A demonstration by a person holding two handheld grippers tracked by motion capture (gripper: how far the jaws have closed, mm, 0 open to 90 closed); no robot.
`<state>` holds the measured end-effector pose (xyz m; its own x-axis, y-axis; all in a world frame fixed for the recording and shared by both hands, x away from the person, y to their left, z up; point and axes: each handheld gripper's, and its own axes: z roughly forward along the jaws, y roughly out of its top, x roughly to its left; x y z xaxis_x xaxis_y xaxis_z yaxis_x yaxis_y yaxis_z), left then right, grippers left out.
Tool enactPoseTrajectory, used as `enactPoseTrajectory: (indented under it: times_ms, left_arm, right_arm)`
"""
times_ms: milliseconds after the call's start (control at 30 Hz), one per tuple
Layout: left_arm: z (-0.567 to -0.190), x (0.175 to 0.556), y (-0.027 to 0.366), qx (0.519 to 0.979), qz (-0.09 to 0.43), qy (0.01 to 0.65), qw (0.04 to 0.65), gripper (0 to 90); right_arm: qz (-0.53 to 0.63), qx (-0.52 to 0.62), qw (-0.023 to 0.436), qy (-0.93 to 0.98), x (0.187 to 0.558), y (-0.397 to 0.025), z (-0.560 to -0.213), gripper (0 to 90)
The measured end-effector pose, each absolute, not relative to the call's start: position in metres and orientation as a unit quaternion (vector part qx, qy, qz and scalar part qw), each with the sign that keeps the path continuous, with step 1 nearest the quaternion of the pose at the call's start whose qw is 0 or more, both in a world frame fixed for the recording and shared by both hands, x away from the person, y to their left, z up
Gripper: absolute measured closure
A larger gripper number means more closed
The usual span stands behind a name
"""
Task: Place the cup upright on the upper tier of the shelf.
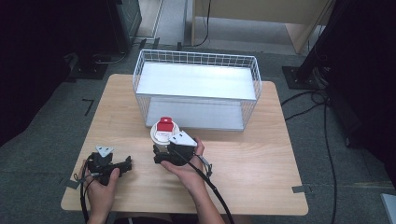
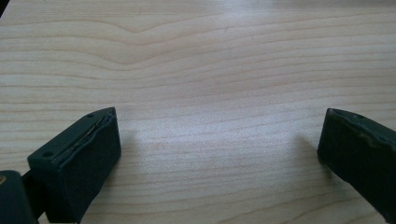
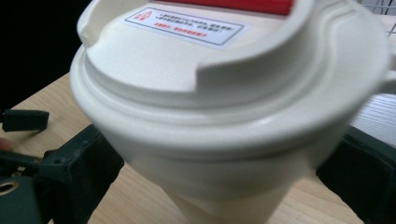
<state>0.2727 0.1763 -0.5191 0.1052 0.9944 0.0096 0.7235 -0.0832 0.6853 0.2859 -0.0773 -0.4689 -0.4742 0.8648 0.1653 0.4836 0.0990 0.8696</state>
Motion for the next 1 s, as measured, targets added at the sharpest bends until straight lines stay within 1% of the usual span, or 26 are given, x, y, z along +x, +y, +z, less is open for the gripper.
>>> enactPoseTrajectory:
  times_ms: [267, 567, 867, 1000]
  left_arm:
    - [-0.519, 0.273, 0.176, 0.691, 0.25, 0.621, 0.272, 0.0]
    - [-0.519, 0.273, 0.176, 0.691, 0.25, 0.621, 0.272, 0.0]
    - [-0.519, 0.273, 0.176, 0.692, 0.25, 0.621, 0.272, 0.0]
    - [-0.519, 0.273, 0.176, 0.691, 0.251, 0.621, 0.272, 0.0]
  right_arm:
    - [0.475, 0.472, 0.223, 0.708, 0.292, -0.071, -0.475, 5.2]
    - [0.471, 0.469, 0.251, 0.704, 0.295, -0.063, -0.484, 8.6]
    - [0.471, 0.462, 0.259, 0.706, 0.291, -0.064, -0.482, 9.0]
    - [0.482, 0.464, 0.256, 0.698, 0.287, -0.067, -0.473, 9.1]
